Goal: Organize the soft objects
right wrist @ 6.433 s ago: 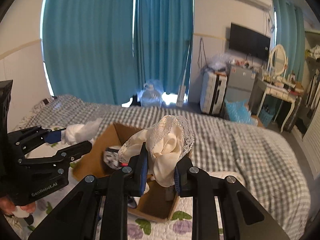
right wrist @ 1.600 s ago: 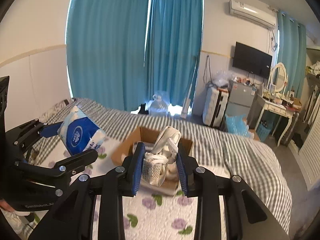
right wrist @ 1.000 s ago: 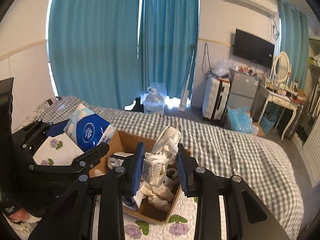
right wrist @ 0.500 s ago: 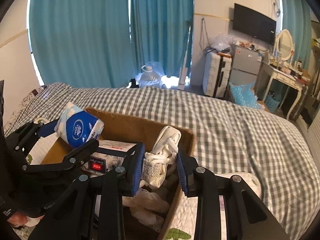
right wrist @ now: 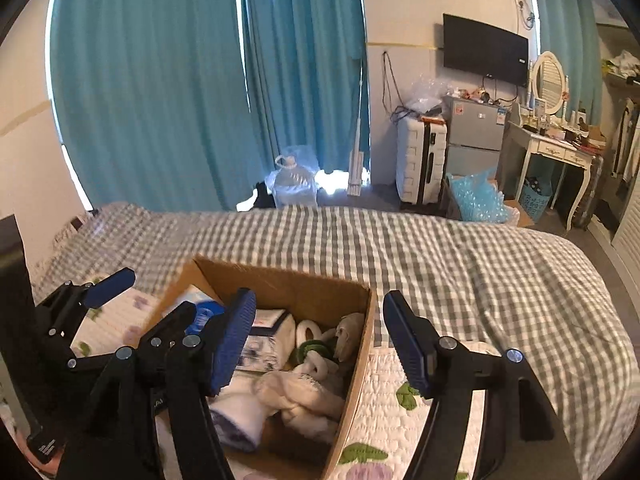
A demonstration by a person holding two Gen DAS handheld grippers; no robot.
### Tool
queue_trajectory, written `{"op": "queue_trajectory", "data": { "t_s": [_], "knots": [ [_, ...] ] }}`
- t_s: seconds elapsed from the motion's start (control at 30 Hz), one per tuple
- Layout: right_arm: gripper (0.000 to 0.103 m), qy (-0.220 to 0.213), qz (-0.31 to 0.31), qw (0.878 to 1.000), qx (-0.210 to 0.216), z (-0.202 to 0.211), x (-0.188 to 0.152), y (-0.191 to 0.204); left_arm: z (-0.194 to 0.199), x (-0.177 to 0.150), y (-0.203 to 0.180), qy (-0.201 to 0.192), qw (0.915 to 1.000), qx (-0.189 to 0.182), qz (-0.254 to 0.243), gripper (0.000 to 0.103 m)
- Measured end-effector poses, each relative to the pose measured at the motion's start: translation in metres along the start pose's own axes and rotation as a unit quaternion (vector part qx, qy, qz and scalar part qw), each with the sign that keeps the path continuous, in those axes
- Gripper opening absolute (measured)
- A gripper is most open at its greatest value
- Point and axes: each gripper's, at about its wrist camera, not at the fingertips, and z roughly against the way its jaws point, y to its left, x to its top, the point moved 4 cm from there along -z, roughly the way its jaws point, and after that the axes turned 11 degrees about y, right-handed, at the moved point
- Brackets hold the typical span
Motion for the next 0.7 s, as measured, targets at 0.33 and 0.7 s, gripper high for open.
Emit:
{"op": "queue_trajectory", "data": {
  "t_s": [0.33,0.7],
  "knots": [
    [0.073,-0.113,0.015,0.993,-0.026,0.188,0.019,0.022,0.177,0.037,0.017,-0.126,0.9918,0.015,0.015,0.077],
    [0.102,-0.238,0.036,0.970,-0.045,0.355,-0.016,0.058,0.328,0.027,0.042,-0.244,0.9683,0.032,0.040,0.082]
  ]
}}
